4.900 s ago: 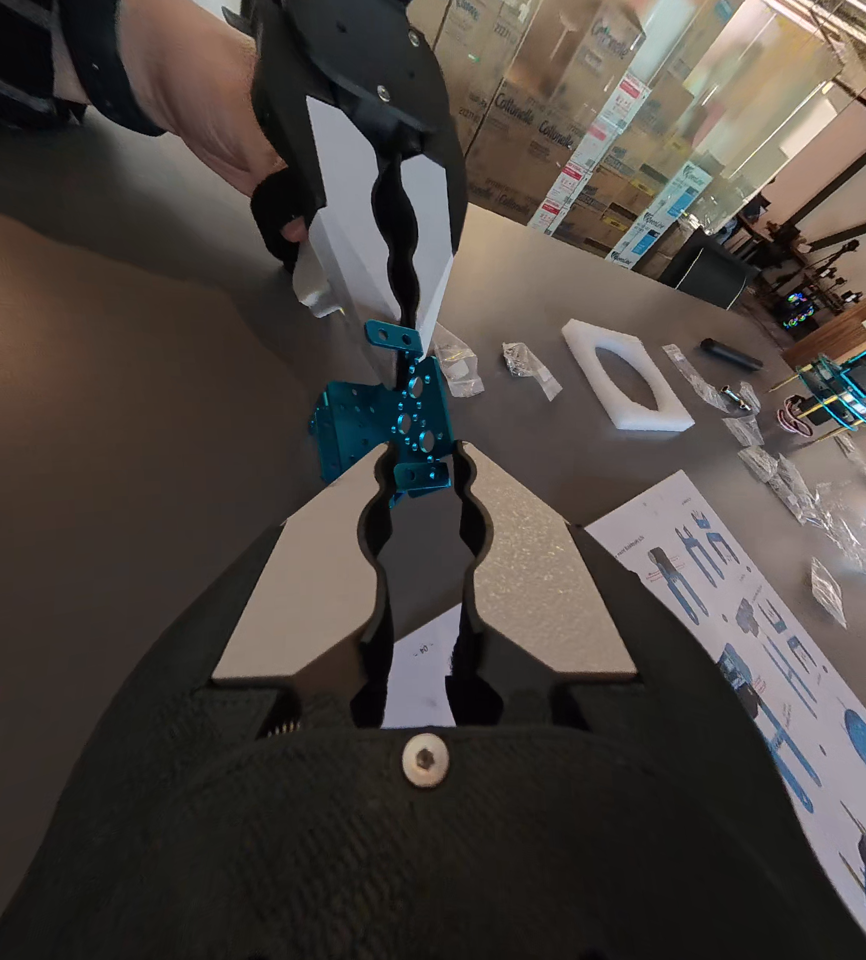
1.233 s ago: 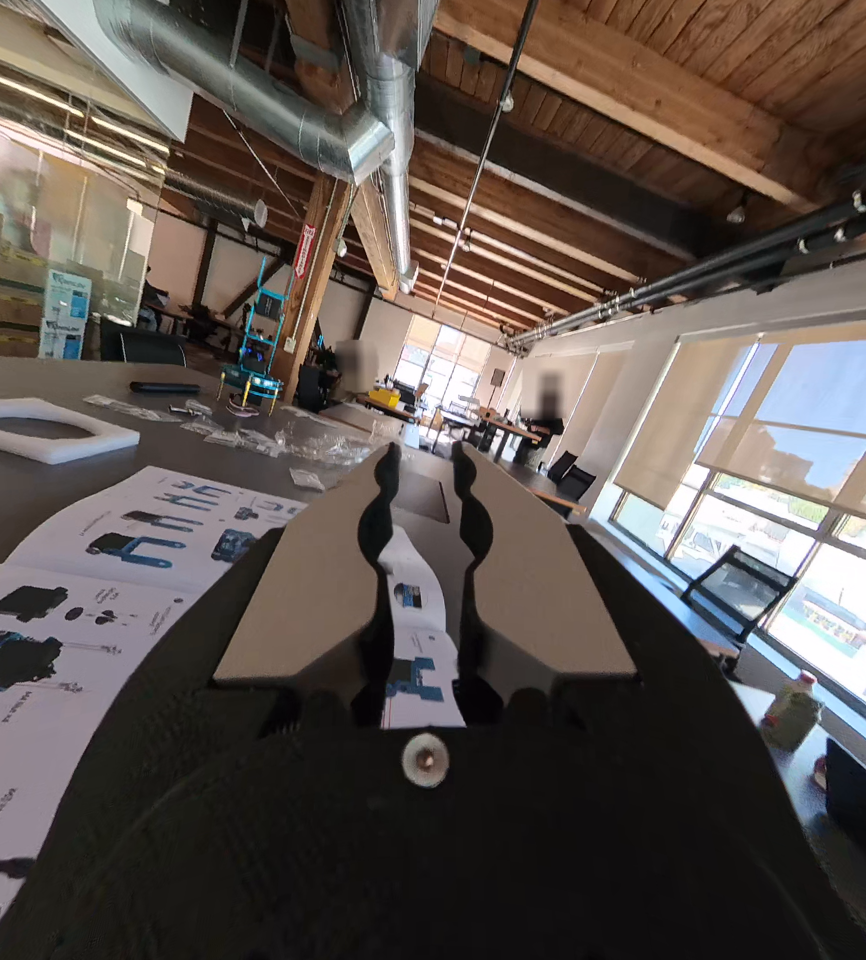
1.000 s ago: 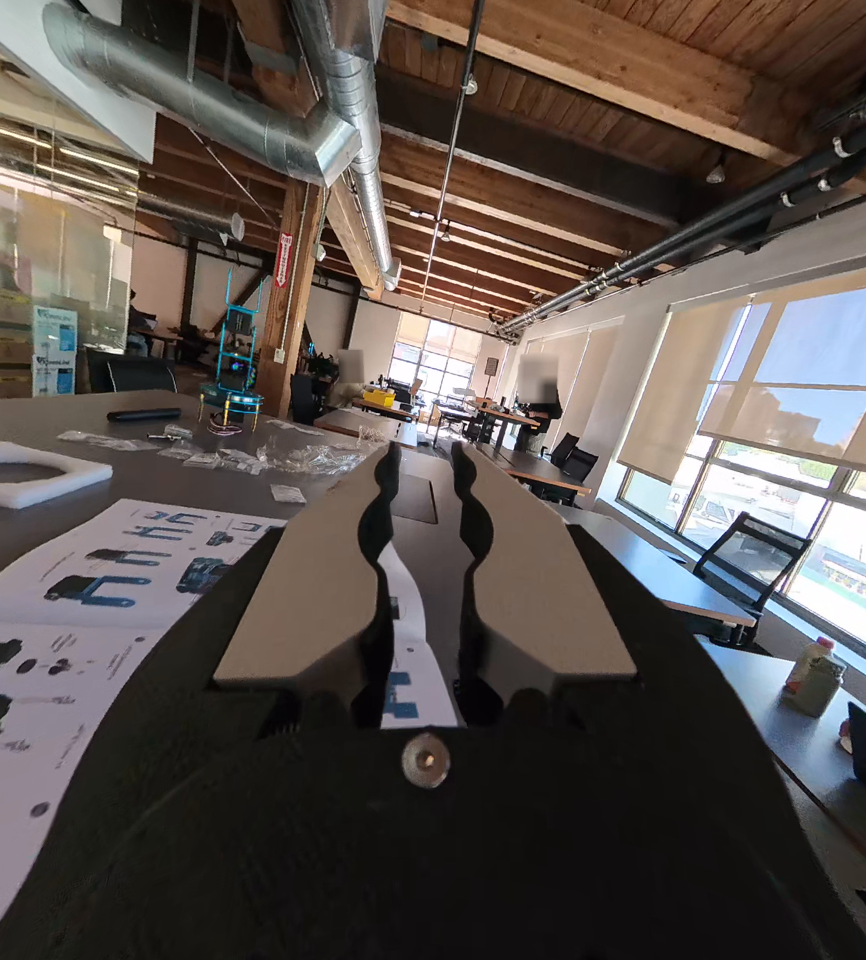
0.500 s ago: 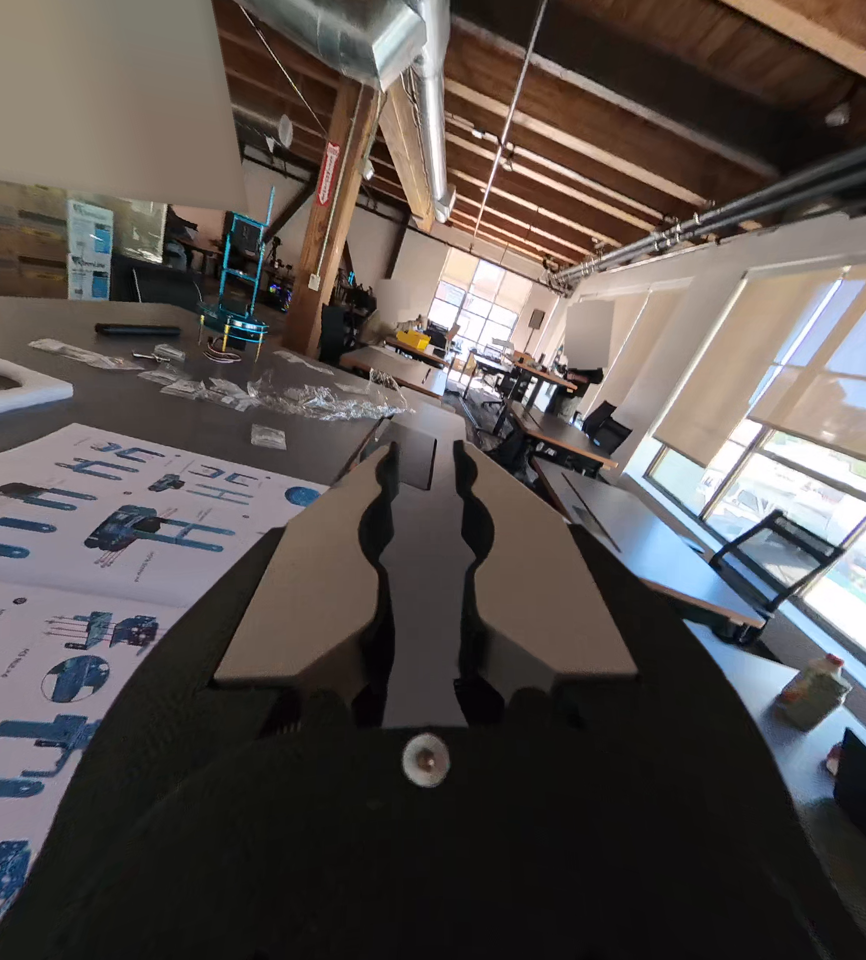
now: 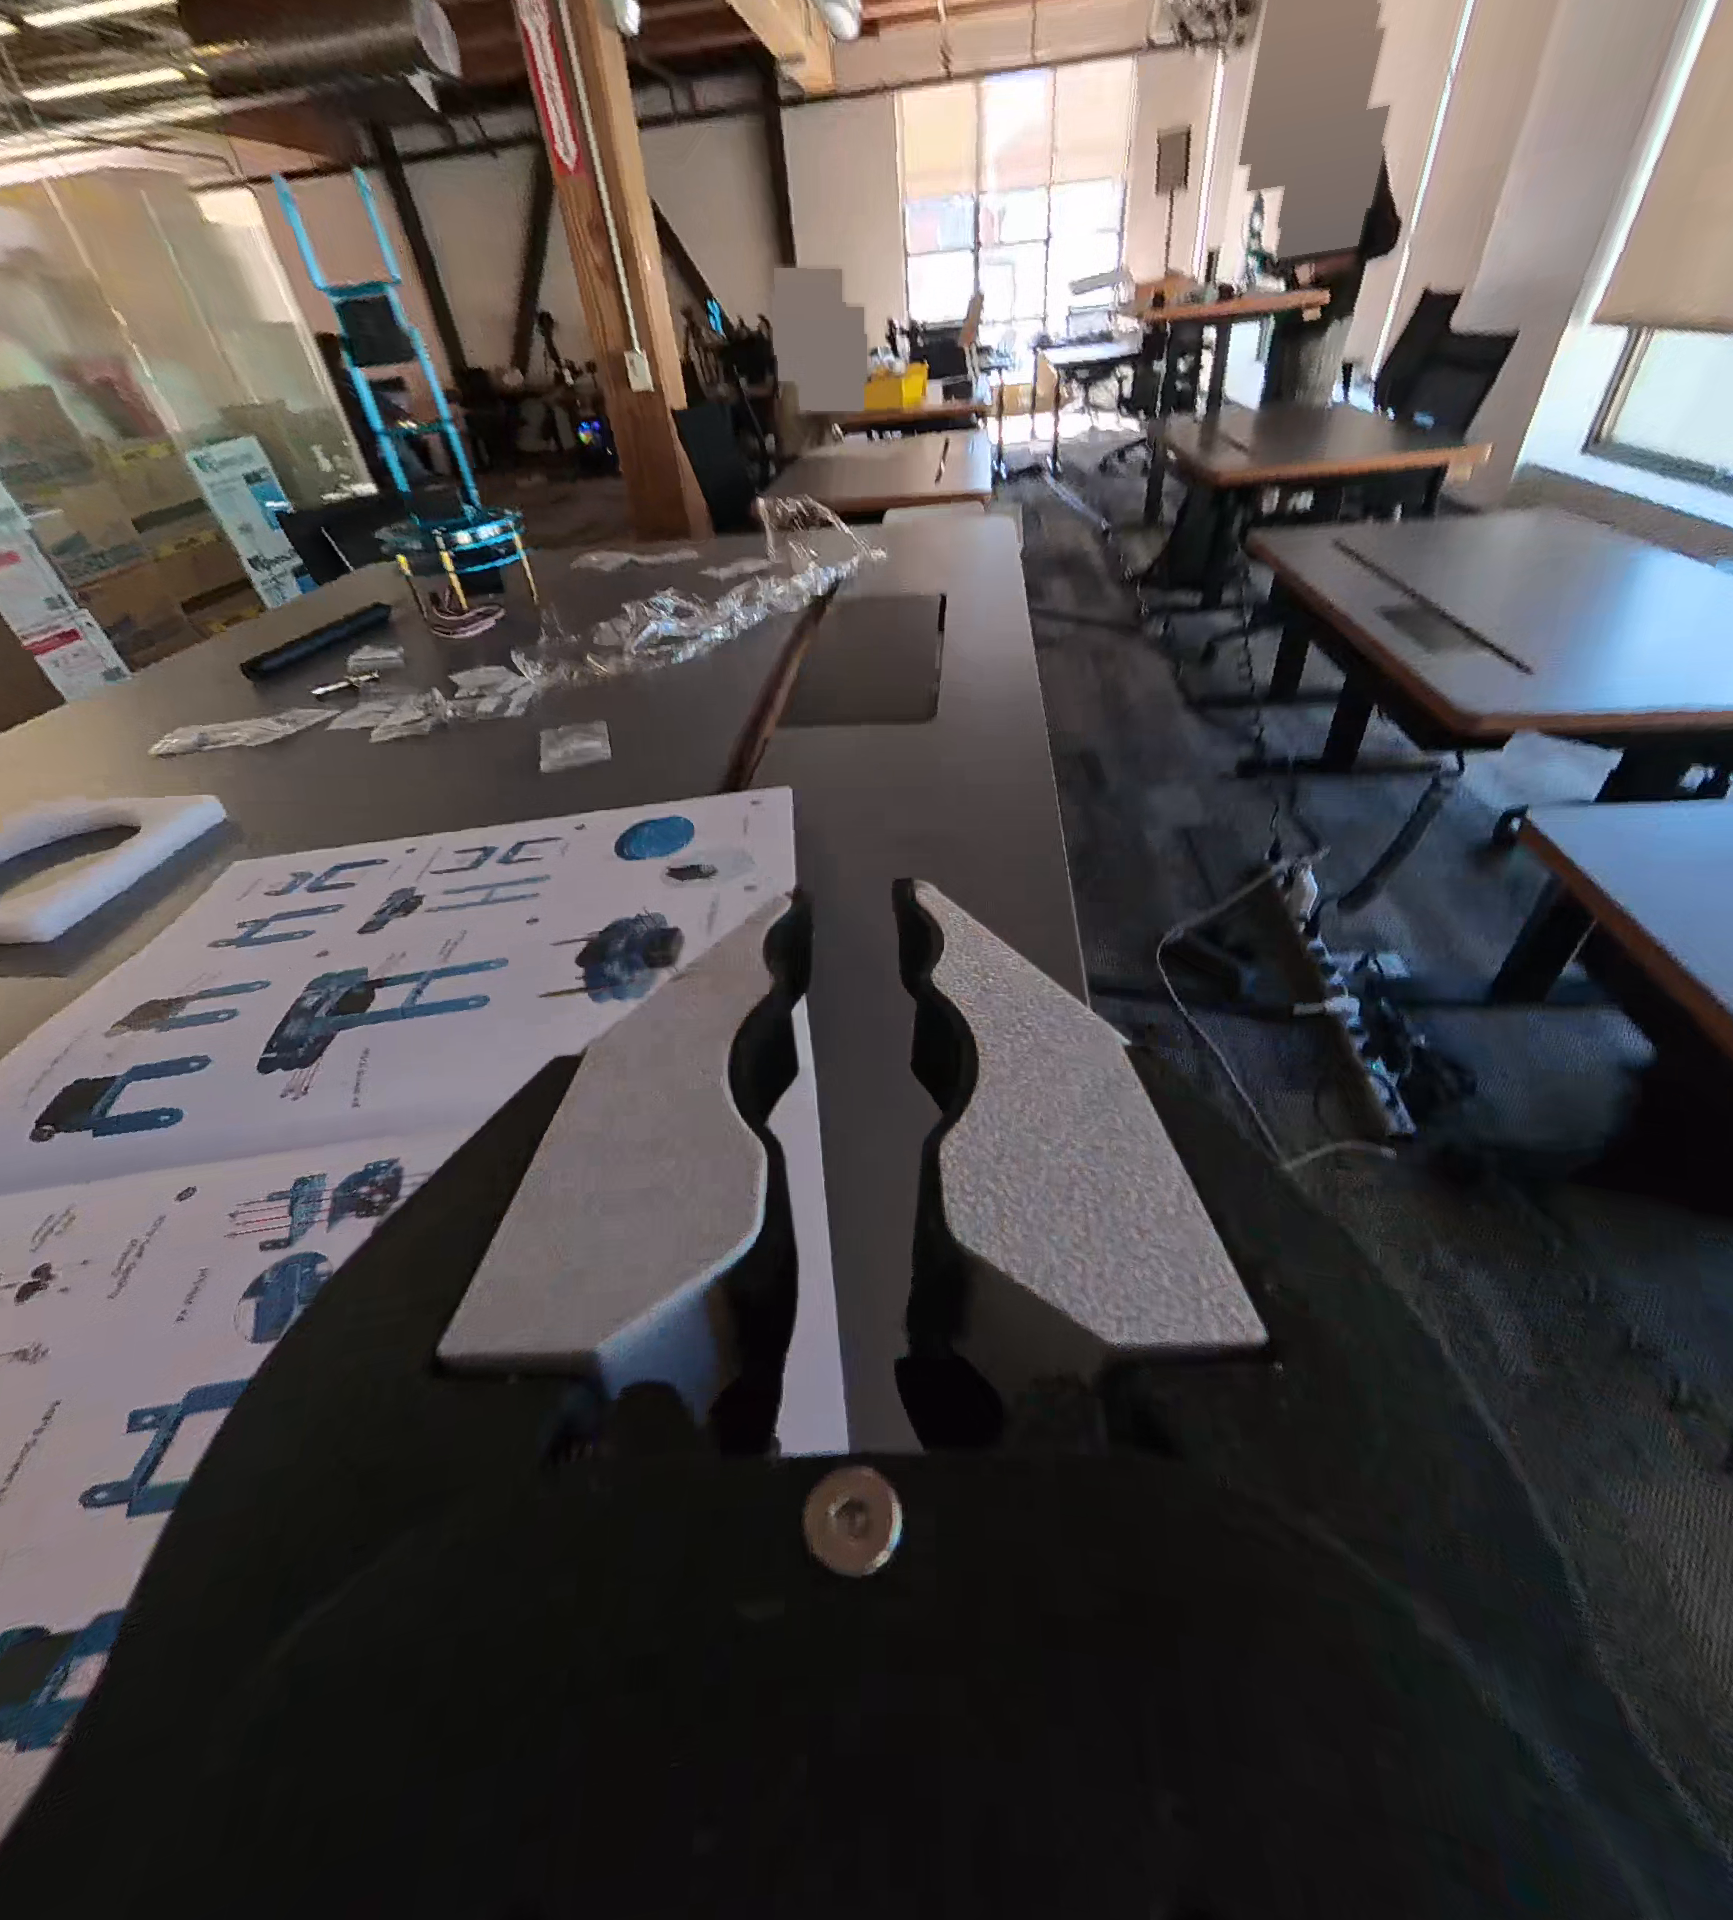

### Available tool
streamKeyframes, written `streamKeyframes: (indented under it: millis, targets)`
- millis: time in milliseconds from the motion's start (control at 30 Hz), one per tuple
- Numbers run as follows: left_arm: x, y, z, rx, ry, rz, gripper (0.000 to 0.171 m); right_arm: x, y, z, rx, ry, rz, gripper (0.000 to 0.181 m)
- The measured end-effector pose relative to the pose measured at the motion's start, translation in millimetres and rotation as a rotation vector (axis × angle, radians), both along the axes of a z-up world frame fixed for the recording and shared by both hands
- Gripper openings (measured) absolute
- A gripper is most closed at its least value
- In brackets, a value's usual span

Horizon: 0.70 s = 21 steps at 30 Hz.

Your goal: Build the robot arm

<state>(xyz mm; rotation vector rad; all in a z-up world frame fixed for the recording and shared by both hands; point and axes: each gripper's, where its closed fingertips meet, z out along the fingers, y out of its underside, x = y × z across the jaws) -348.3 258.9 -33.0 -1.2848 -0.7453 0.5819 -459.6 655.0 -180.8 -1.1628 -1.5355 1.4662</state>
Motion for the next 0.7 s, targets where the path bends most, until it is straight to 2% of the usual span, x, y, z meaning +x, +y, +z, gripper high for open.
streamKeyframes:
  millis: [33, 133, 267, 433, 700]
  targets:
    - [-4.7, -6.2, -3.8, 0.004, -0.016, 0.031, 0.037, -2.3, 3.6, -5.7, -0.008, -0.029, -0.019, 0.014]
    - [-17.7, -22.8, -16.9, 0.03, -0.068, 0.101, 0.036, -5.3, 8.9, -12.1, -0.052, -0.066, -0.039, 0.011]
    - [-25.0, -29.7, -24.8, 0.063, -0.082, 0.117, 0.034, -6.4, 14.2, -12.3, -0.094, -0.063, -0.056, 0.007]
    - [-27.5, -40.1, -22.5, 0.047, -0.035, 0.179, 0.032, -7.5, 16.9, -15.8, -0.102, -0.07, -0.073, 0.001]
    - [-27.4, -43.4, -20.1, 0.042, 0.001, 0.199, 0.03, -9.2, 19.8, -20.9, -0.102, -0.095, -0.094, 0.0]
